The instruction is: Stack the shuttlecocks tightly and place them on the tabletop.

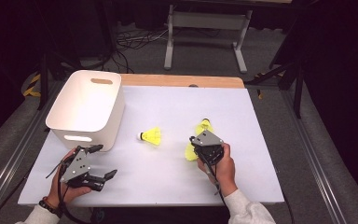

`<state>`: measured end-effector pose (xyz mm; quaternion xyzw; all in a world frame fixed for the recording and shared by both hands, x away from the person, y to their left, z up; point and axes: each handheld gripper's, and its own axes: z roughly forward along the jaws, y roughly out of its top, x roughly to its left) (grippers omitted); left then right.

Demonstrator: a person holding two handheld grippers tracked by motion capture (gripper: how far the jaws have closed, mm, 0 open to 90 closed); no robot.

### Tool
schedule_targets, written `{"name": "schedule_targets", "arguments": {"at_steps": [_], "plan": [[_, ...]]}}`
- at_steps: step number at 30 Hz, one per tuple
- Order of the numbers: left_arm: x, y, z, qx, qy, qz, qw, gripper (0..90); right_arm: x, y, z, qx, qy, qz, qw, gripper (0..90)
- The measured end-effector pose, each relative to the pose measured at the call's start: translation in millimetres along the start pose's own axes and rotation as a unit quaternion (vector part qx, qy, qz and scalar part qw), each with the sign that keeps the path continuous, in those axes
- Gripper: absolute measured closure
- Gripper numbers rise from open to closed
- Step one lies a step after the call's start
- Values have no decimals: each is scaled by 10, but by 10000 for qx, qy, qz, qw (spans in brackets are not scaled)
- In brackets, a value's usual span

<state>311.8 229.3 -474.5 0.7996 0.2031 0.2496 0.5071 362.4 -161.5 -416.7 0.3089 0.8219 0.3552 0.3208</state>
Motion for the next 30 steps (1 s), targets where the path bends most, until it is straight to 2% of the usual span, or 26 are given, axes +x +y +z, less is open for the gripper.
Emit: {"name": "schedule_targets", "arguments": {"at_steps": [7,11,14,21,30], "plan": [[-13,0,12,28,-12,19,10000,63,195,127,120,-293,475,56,9984,891],[-7,-3,11,35,-36,12,10000,63,240,142,192,-400,739,243,9962,890],[-7,-6,15,57,-48,-7,10000,64,251,127,207,-427,827,313,9952,886],[-20,-1,22,81,-80,41,9999,64,142,27,206,-407,922,628,9929,871],[-7,-2,2,48,-86,17,10000,61,26,-54,108,-387,868,633,9935,809]]}}
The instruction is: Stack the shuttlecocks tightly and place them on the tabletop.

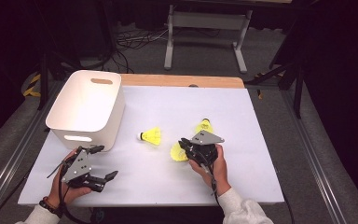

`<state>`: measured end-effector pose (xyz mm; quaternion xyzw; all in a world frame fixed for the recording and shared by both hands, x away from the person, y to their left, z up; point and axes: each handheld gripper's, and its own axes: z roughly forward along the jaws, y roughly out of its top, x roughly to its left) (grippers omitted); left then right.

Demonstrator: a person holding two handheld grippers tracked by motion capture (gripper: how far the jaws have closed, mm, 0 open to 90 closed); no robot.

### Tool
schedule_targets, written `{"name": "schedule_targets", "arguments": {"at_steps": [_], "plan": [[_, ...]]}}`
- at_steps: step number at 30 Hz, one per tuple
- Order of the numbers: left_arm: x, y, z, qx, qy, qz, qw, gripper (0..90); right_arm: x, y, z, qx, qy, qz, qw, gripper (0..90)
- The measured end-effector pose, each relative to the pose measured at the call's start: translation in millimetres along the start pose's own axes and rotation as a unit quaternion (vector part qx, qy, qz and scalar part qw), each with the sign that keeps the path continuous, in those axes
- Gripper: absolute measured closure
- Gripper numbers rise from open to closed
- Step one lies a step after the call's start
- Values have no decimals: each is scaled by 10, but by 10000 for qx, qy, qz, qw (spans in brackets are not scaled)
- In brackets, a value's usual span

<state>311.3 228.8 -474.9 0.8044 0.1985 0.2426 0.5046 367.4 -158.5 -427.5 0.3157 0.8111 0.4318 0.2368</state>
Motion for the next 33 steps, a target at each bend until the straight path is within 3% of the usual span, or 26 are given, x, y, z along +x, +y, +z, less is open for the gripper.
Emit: {"name": "schedule_targets", "arguments": {"at_steps": [24,33], "plan": [[-10,3,24,69,-52,35,10000,61,-319,-277,-382,201,-179,-132,9996,635],[-12,3,28,82,-52,39,9999,62,-366,-335,-466,294,-257,-176,9991,604]]}}
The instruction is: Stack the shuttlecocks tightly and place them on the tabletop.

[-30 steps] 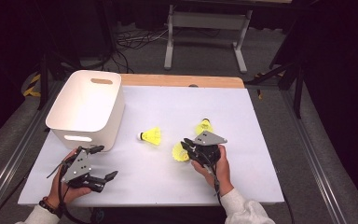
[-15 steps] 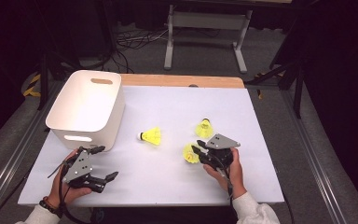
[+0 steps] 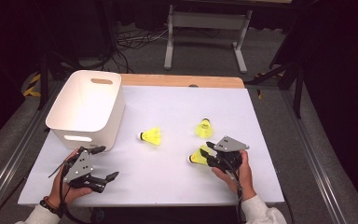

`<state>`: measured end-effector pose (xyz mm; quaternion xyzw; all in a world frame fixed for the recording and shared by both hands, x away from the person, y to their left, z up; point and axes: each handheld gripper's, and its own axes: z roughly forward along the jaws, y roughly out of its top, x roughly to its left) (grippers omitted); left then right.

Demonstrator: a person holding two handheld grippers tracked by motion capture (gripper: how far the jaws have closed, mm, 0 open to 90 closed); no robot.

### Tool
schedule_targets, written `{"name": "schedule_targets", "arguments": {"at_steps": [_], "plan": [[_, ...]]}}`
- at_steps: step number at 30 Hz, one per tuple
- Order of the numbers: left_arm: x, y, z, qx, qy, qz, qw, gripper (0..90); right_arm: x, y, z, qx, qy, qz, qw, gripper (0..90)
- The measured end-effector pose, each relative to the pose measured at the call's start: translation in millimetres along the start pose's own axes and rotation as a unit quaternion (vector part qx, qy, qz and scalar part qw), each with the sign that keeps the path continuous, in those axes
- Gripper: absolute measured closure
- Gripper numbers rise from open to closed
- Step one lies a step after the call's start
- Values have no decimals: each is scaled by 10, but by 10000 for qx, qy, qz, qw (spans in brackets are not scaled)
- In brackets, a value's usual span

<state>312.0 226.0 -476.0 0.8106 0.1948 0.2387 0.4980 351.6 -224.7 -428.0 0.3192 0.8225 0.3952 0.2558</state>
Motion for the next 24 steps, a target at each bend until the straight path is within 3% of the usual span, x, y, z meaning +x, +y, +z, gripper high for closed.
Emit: {"name": "schedule_targets", "arguments": {"at_steps": [24], "plan": [[-8,-2,19,26,-43,12,10000,63,-203,-191,-190,124,-176,176,9996,519]]}}
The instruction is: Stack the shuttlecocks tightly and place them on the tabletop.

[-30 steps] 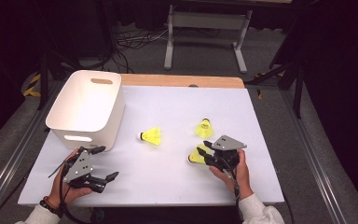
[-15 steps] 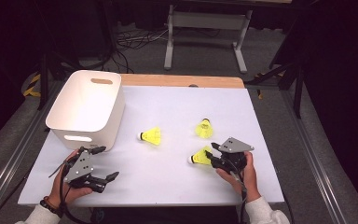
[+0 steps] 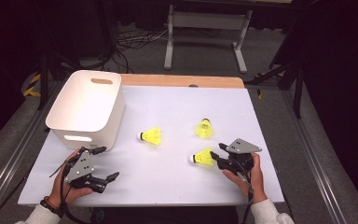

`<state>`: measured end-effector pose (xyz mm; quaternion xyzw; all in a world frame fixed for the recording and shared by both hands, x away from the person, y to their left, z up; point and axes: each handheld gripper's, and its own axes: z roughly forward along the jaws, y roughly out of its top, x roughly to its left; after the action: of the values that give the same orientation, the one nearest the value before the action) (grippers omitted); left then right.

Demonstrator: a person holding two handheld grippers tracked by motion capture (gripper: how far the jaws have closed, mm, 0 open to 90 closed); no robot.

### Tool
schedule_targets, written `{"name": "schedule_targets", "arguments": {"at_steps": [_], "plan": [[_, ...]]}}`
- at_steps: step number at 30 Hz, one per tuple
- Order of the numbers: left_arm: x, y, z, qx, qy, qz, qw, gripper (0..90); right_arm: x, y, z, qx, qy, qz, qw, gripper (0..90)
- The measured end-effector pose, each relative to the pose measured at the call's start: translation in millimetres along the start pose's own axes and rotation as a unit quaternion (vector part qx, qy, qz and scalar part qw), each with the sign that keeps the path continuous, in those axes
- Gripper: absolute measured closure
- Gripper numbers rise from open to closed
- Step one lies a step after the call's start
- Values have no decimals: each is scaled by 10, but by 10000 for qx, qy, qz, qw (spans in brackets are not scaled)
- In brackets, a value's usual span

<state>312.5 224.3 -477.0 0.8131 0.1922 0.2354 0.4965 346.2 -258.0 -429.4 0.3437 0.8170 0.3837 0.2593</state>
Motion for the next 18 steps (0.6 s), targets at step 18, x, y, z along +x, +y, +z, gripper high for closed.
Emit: {"name": "schedule_targets", "arguments": {"at_steps": [18], "plan": [[-5,5,-6,-10,17,23,10000,64,-100,-64,-174,-183,-84,83,9998,421]]}}
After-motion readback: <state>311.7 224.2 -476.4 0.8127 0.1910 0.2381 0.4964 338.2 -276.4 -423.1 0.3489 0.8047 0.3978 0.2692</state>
